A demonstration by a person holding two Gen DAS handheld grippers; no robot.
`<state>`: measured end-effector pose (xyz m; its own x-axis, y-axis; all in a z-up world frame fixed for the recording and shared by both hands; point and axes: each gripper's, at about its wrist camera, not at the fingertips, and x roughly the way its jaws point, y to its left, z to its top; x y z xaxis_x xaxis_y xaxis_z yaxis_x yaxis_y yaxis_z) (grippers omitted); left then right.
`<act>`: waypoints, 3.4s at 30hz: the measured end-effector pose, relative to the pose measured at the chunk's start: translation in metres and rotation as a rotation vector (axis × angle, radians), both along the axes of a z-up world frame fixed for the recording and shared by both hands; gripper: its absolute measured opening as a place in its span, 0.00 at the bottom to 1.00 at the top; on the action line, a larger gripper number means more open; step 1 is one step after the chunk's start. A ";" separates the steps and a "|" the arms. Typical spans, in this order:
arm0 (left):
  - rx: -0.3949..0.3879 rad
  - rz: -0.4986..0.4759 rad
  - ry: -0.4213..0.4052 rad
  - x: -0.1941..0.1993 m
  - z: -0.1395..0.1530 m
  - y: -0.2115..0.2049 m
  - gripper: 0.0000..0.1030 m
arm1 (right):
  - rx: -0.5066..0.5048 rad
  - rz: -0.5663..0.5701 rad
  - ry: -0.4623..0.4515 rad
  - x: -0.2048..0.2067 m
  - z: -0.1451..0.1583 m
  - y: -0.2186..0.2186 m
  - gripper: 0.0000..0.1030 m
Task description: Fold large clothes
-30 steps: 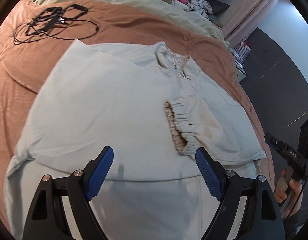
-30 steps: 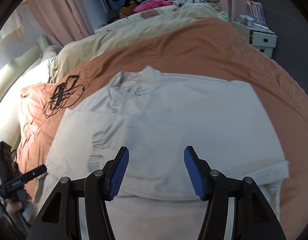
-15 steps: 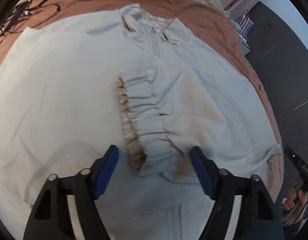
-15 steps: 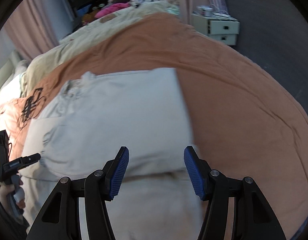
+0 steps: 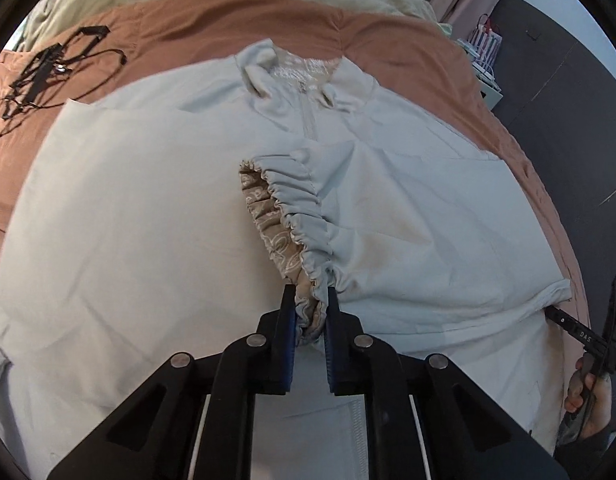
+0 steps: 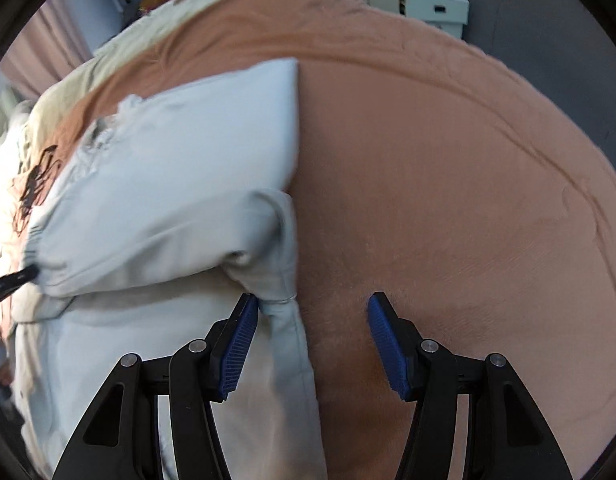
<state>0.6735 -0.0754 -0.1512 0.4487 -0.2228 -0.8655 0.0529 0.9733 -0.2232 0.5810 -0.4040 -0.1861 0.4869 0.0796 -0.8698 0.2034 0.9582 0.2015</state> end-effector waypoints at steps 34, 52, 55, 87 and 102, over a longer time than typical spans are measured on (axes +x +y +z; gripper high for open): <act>0.007 0.028 0.051 -0.001 -0.028 0.040 0.20 | -0.043 -0.001 0.021 0.014 0.001 0.017 0.49; -0.029 0.047 -0.094 -0.096 0.074 0.099 0.62 | 0.056 0.001 -0.125 -0.065 0.078 0.022 0.73; -0.029 0.063 -0.111 -0.122 0.088 0.114 0.69 | 0.065 0.003 -0.138 -0.084 0.087 0.023 0.74; 0.007 0.257 -0.391 -0.431 0.155 0.209 0.80 | 0.069 0.003 -0.356 -0.325 0.142 0.034 0.78; -0.068 0.275 -0.346 -0.498 0.115 0.205 0.67 | 0.253 0.037 -0.351 -0.389 0.080 0.035 0.76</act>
